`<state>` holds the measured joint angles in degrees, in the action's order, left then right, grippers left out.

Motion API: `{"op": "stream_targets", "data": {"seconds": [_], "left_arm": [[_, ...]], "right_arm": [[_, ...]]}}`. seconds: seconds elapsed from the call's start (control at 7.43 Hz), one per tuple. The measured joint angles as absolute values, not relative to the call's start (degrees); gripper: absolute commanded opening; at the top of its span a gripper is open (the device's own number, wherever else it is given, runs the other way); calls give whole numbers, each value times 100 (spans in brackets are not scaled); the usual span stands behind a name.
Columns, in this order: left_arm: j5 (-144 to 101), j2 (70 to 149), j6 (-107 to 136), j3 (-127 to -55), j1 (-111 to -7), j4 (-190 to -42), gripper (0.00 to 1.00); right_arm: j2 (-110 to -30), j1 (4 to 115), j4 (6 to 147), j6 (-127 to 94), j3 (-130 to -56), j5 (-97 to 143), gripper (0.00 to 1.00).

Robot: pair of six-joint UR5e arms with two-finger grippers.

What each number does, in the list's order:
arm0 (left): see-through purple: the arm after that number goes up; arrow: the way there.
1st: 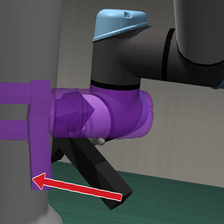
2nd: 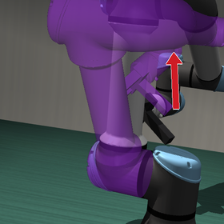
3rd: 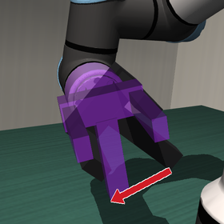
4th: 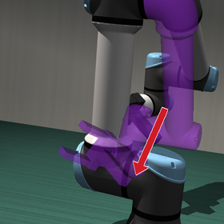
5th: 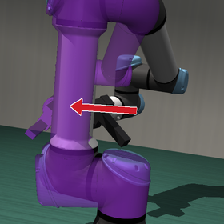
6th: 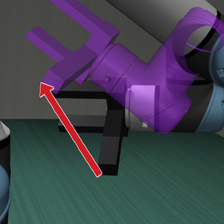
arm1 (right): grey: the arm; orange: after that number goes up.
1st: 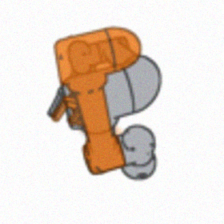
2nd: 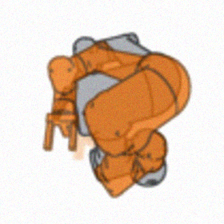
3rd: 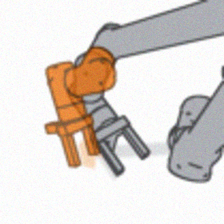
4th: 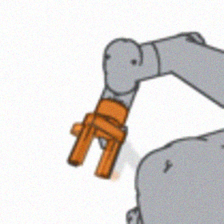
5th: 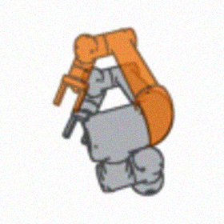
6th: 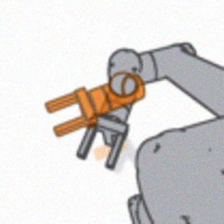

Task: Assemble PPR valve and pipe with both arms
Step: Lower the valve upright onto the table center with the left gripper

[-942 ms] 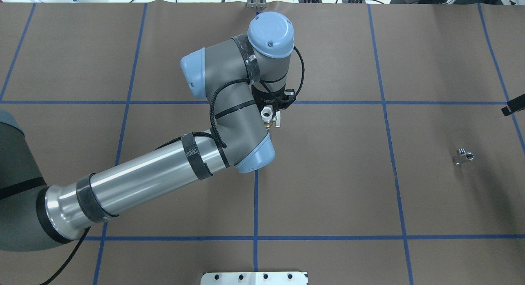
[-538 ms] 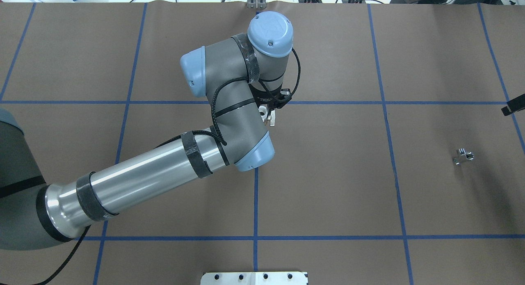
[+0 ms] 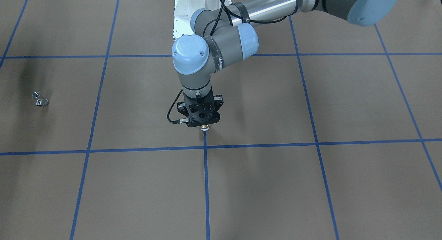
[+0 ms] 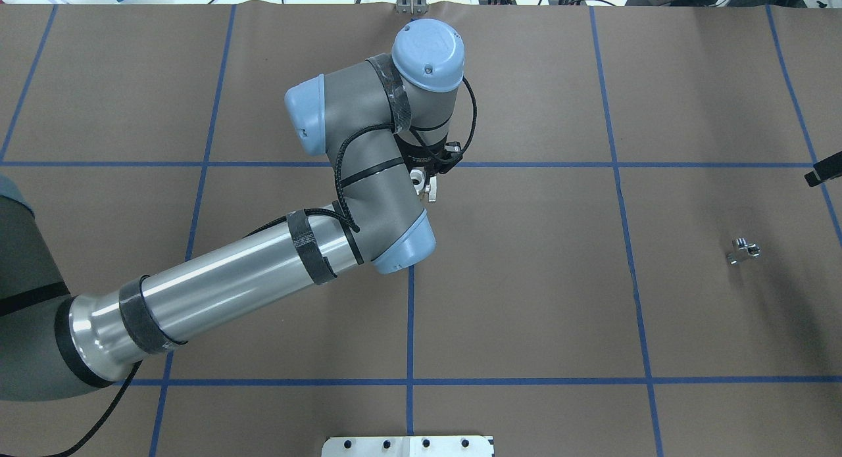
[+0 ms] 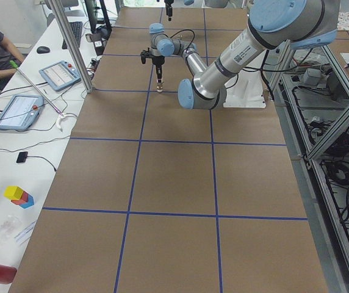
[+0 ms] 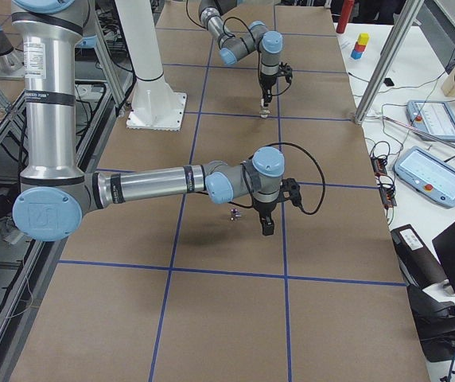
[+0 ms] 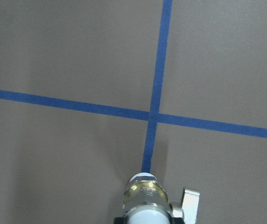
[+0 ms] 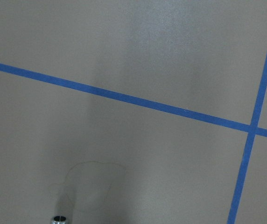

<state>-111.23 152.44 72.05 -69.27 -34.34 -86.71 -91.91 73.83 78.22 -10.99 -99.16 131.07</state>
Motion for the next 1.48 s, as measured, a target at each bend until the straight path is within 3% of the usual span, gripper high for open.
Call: {"op": "stream_targets", "data": {"seconds": [0.67, 1.08, 1.48], "left_arm": [[-11134, 15202, 7222, -6948, -3436, -8753, 0], [-11138, 15197, 7227, -6960, -3437, -8776, 18], [-11142, 15196, 7241, -6961, -3437, -8799, 49]], "right_arm": [[-9189, 7383, 7822, -1099, -9905, 13105, 100], [-9185, 7383, 7822, -1099, -9898, 13104, 100], [-9185, 7383, 7824, -1099, -9894, 13105, 100]]}}
